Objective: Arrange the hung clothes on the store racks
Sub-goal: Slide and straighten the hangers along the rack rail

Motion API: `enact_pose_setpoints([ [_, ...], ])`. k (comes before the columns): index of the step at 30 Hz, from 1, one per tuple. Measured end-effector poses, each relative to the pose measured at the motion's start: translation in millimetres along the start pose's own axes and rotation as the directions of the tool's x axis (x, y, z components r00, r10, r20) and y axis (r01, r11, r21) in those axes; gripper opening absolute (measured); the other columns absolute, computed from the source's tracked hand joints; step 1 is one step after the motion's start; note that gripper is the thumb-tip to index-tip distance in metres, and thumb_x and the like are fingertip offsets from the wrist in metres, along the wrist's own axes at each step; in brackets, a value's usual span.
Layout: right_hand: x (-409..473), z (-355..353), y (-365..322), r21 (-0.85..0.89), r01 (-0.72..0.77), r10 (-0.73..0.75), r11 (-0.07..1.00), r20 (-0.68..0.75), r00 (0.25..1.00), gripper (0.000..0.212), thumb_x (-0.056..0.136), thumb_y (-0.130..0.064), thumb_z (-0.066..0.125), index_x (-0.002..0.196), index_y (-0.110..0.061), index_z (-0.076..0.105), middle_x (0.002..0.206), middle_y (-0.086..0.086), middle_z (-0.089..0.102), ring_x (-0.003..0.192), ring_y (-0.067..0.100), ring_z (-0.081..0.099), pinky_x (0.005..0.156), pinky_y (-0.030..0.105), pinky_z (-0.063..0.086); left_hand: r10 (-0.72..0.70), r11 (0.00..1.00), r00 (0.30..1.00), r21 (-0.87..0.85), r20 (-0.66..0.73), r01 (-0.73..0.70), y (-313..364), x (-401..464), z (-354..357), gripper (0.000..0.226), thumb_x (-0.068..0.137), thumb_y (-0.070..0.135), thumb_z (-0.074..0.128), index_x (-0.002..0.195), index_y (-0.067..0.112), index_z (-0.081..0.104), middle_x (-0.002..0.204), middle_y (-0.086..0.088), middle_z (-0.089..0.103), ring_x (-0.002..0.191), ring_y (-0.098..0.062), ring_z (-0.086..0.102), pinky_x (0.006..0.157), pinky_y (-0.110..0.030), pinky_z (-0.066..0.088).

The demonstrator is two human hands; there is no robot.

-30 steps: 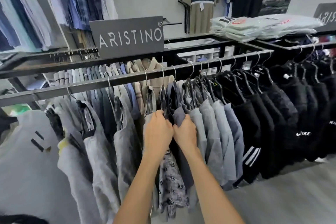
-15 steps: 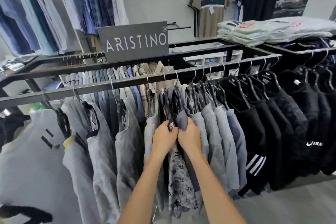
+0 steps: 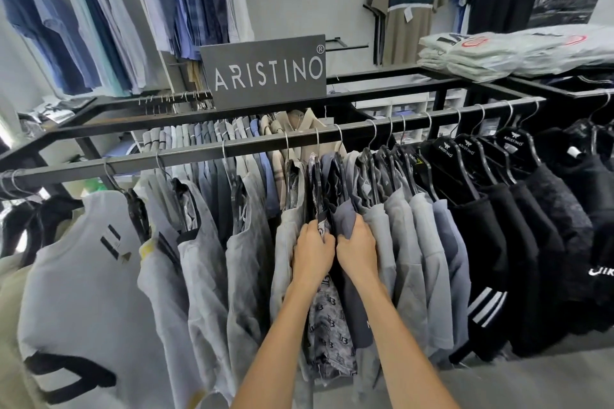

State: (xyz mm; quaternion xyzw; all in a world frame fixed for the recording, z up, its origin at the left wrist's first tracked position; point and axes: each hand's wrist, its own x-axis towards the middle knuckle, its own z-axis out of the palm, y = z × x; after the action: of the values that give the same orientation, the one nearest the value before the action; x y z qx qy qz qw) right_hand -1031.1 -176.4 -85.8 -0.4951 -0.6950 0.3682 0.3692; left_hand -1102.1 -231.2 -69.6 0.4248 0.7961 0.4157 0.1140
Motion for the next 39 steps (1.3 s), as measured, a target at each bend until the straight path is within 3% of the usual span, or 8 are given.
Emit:
enact_pose_setpoints([
  [7,0.5,-6.0,-5.8,0.096,-0.006,0.009,0.995,-0.039,0.999,0.026,0.089,0.0,0.047,0.109,-0.01,0.059,0.1,0.006,0.065,0.095,0.025,0.063,0.062,0.018,0.041,0.0,0.994,1.0,0.112,0.014,-0.002,0.3,3.4,2.8,0.032,0.101,0.025,0.039,0.128,0.011,0.049,0.124,-0.007,0.051,0.112,-0.03,0.055,0.091,-0.042,0.048],
  [12,-1.2,-44.7,-19.4,0.078,0.047,-0.046,0.996,-0.022,0.999,0.029,0.085,0.003,0.049,0.109,-0.011,0.057,0.098,0.0,0.061,0.089,0.019,0.057,0.067,0.026,0.04,0.225,0.969,0.94,0.16,-0.256,-0.189,20.9,5.6,-2.3,0.041,0.096,0.014,0.049,0.136,0.014,0.043,0.132,-0.003,0.046,0.117,-0.023,0.051,0.079,-0.034,0.051],
  [16,3.1,-96.4,-17.2,-0.006,0.076,-0.076,0.997,0.091,0.993,0.03,0.082,-0.002,0.058,0.107,-0.019,0.062,0.095,-0.003,0.063,0.089,0.02,0.06,0.069,0.031,0.048,0.436,0.895,0.868,0.018,-0.238,-0.445,68.0,17.0,1.5,0.034,0.099,0.023,0.049,0.131,0.014,0.051,0.13,0.003,0.051,0.122,-0.014,0.048,0.098,-0.032,0.045],
  [20,-1.9,-164.9,-4.8,-0.055,0.026,-0.013,0.998,0.226,0.974,0.027,0.082,-0.012,0.07,0.089,-0.034,0.058,0.085,-0.005,0.061,0.079,0.014,0.059,0.058,0.023,0.042,0.4,0.903,0.902,-0.098,-0.164,-0.419,107.7,29.3,20.5,0.063,0.096,0.042,0.054,0.144,0.006,0.037,0.139,-0.008,0.042,0.13,-0.021,0.04,0.11,-0.032,0.035],
  [23,-9.9,-227.8,5.0,-0.036,0.014,-0.005,0.999,0.236,0.972,0.035,0.079,-0.011,0.073,0.109,-0.03,0.07,0.097,-0.006,0.074,0.09,0.015,0.07,0.074,0.033,0.056,0.336,0.902,0.928,-0.229,-0.16,-0.366,141.4,16.2,41.6,0.081,0.086,0.052,0.066,0.146,0.009,0.032,0.136,-0.009,0.036,0.126,-0.02,0.039,0.102,-0.018,0.027],
  [25,-19.3,-270.7,11.5,-0.023,-0.007,0.012,1.0,0.239,0.971,0.042,0.08,-0.004,0.071,0.112,-0.031,0.072,0.099,-0.01,0.076,0.091,0.012,0.072,0.078,0.034,0.059,0.302,0.861,0.938,-0.373,-0.169,-0.345,166.1,-5.5,60.8,0.09,0.079,0.057,0.071,0.146,0.013,0.03,0.132,-0.005,0.036,0.119,-0.021,0.046,0.1,-0.025,0.037],
  [31,-52.2,-385.6,52.8,-0.145,-0.106,0.112,0.984,0.034,0.993,0.051,0.073,0.011,0.069,0.091,-0.036,0.076,0.089,-0.01,0.077,0.088,0.013,0.072,0.079,0.038,0.057,0.389,0.796,0.915,-0.464,-0.101,-0.39,229.1,-76.1,129.3,0.095,0.079,0.063,0.066,0.152,0.025,0.018,0.12,0.0,0.041,0.098,-0.02,0.052,0.091,-0.04,0.05],
  [39,-103.2,-486.9,104.1,-0.183,-0.255,0.226,0.95,-0.165,0.96,0.037,0.068,0.014,0.072,0.08,-0.021,0.076,0.078,-0.003,0.076,0.076,0.014,0.068,0.073,0.036,0.054,0.521,0.705,0.853,-0.57,0.015,-0.421,290.1,-155.9,195.6,0.075,0.089,0.048,0.061,0.15,0.031,0.02,0.113,0.006,0.038,0.09,-0.01,0.051,0.085,-0.034,0.051],
])
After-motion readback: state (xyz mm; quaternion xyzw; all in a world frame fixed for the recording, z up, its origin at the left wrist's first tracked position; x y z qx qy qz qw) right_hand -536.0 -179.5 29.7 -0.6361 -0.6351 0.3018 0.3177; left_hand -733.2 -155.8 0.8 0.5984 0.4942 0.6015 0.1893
